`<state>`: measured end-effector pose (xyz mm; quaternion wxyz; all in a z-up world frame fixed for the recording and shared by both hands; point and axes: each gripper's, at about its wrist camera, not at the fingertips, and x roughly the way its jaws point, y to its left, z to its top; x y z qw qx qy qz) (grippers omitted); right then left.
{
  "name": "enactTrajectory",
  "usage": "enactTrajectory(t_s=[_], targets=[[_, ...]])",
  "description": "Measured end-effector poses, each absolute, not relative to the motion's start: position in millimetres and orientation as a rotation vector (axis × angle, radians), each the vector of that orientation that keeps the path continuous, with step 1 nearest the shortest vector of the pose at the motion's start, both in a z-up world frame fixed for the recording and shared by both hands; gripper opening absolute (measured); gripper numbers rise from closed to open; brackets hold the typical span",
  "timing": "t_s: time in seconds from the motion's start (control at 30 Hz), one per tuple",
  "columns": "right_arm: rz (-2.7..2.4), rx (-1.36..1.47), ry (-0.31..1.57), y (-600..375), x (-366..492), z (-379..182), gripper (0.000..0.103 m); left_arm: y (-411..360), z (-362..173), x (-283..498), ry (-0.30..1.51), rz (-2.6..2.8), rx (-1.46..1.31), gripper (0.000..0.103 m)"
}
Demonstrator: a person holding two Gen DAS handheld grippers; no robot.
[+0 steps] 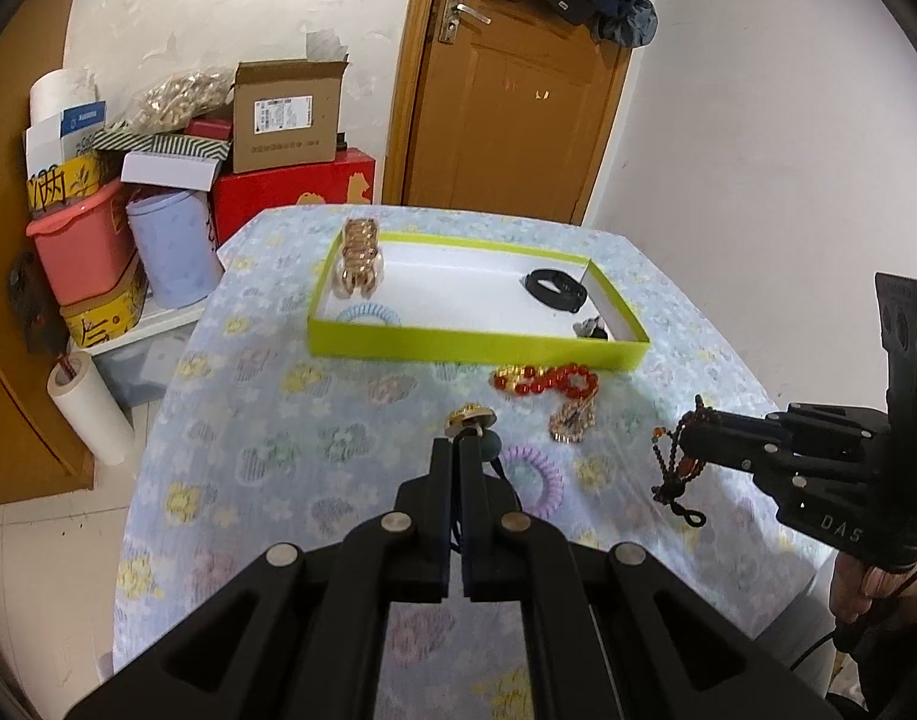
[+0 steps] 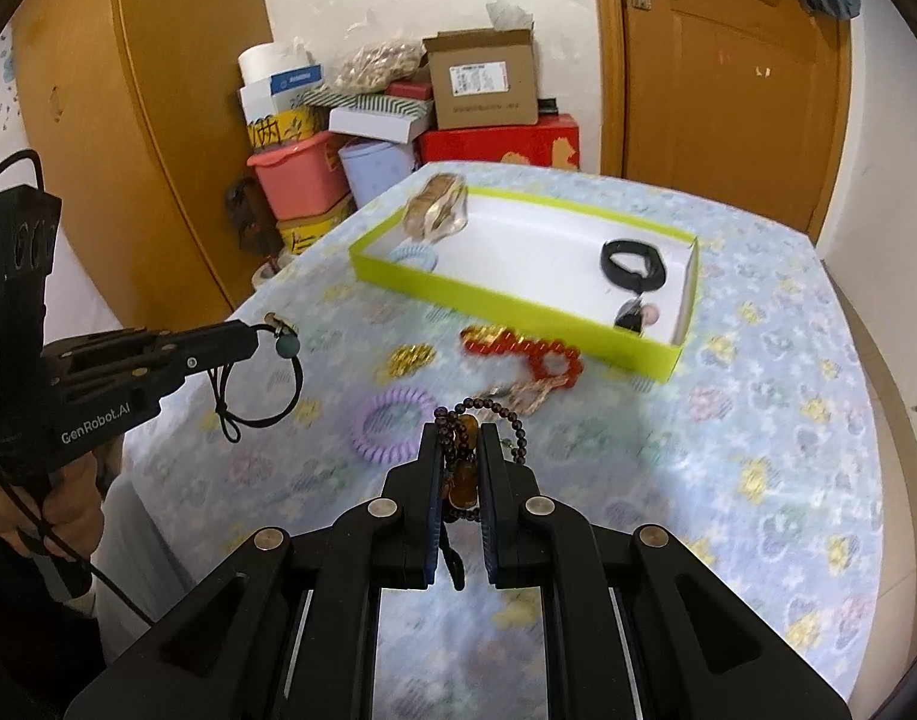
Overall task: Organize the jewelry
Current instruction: 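Carry the cord bracelet and beaded bracelet toward the green box, then lower both tools into the green box and open both to release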
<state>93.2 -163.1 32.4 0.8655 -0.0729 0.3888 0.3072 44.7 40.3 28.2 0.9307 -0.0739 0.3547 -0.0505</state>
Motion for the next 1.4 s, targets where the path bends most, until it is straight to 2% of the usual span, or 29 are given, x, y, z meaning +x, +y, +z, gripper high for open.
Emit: enactTrajectory(t_s=[0.5,0.9,1.4], targets=[[0.599,-0.109,0.778,-170,165,45,0.011,48,37,111,0.718,-0.097,-0.149,0.002],[0.576,-0.082,0.800,-161,229,32,0.011,51,36,178,0.724,-0.095,-0.149,0.002],[0.583,-0.098,0.931,-148,265,-17,0.011,49,-19,221,0.854,-0.092,-0.153,0.002]])
